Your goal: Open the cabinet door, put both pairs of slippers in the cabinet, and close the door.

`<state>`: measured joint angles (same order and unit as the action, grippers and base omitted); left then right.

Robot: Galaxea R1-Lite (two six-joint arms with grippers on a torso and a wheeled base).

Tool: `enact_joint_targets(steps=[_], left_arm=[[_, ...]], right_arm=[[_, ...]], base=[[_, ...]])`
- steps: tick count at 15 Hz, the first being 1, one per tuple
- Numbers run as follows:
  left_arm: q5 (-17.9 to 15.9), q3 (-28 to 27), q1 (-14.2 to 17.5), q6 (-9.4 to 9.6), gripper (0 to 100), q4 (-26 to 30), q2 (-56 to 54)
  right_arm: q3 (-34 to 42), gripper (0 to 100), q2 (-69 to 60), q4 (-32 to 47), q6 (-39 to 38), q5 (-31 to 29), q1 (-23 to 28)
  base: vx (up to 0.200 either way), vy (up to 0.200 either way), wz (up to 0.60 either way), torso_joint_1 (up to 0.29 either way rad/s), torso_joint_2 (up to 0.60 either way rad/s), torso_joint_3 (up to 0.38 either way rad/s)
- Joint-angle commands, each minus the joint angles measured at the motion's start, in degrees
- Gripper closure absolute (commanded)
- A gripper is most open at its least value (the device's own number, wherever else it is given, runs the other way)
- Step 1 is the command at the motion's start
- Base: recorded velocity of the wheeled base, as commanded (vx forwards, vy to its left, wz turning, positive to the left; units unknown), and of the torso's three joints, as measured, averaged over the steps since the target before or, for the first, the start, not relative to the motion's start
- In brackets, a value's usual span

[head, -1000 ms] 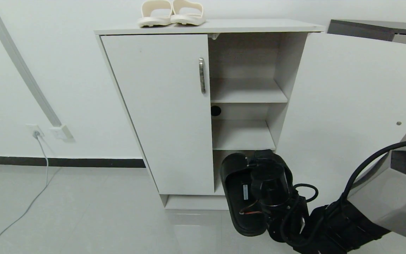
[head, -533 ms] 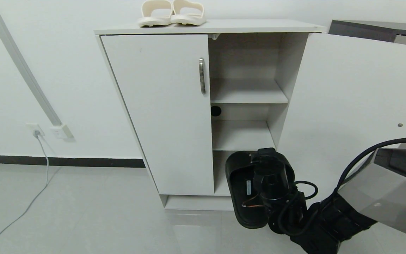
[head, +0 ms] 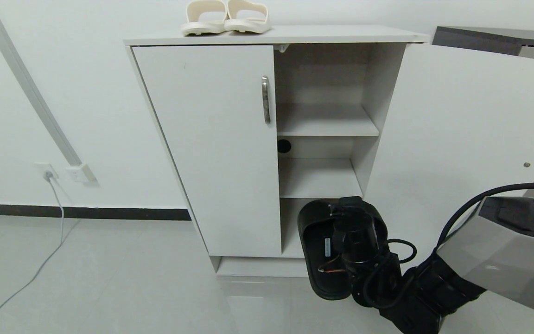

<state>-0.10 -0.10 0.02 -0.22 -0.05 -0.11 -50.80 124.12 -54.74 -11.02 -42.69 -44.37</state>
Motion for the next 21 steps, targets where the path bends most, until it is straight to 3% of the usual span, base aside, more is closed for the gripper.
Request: enact_joint_targets(steps=[1,8,11,12,13,14,21], left_arm=[[0.0,0.0,0.0,-0.04,100,0.0,0.1],[0.0,0.0,0.0,0.04,100,0.0,0.1],[0.0,0.0,0.0,0.04,100,0.0,0.1],[-0.1,0.0,0.0,0.04,100,0.0,0.1],[-0.1,0.0,0.0,0.04,100,0.0,0.1],[-0.1,0.0,0.0,0.04,100,0.0,0.1],[0.0,0.0,0.1,-0.04,100,0.0,0.1]], right_arm=[[0.0,100,0.2,0.0,0.0,0.0,0.0],[-0.4,100,0.2,-0.6,0.1,0.2,0.1],[-0.8,100,2.3,-8.3,4.3,0.2,0.6],[-0.7,100,3.8,-15.6,7.4,0.3,1.0],[-0.7,100,3.8,-15.6,7.4,0.3,1.0],[-0.5,100,5.6,-23.8,11.3,0.3,1.8],[0.5,100,3.8,-27.9,13.4,0.4,1.8]], base=[[0.0,0.0,0.0,0.0,0.0,0.0],[0.0,0.0,0.0,0.002,0.0,-0.113],[0.0,0.0,0.0,0.004,0.0,-0.199],[0.0,0.0,0.0,0.007,0.0,-0.198],[0.0,0.0,0.0,0.002,0.01,-0.183],[0.0,0.0,0.0,0.002,0.0,-0.193],[0.0,0.0,0.0,0.004,0.0,-0.125]])
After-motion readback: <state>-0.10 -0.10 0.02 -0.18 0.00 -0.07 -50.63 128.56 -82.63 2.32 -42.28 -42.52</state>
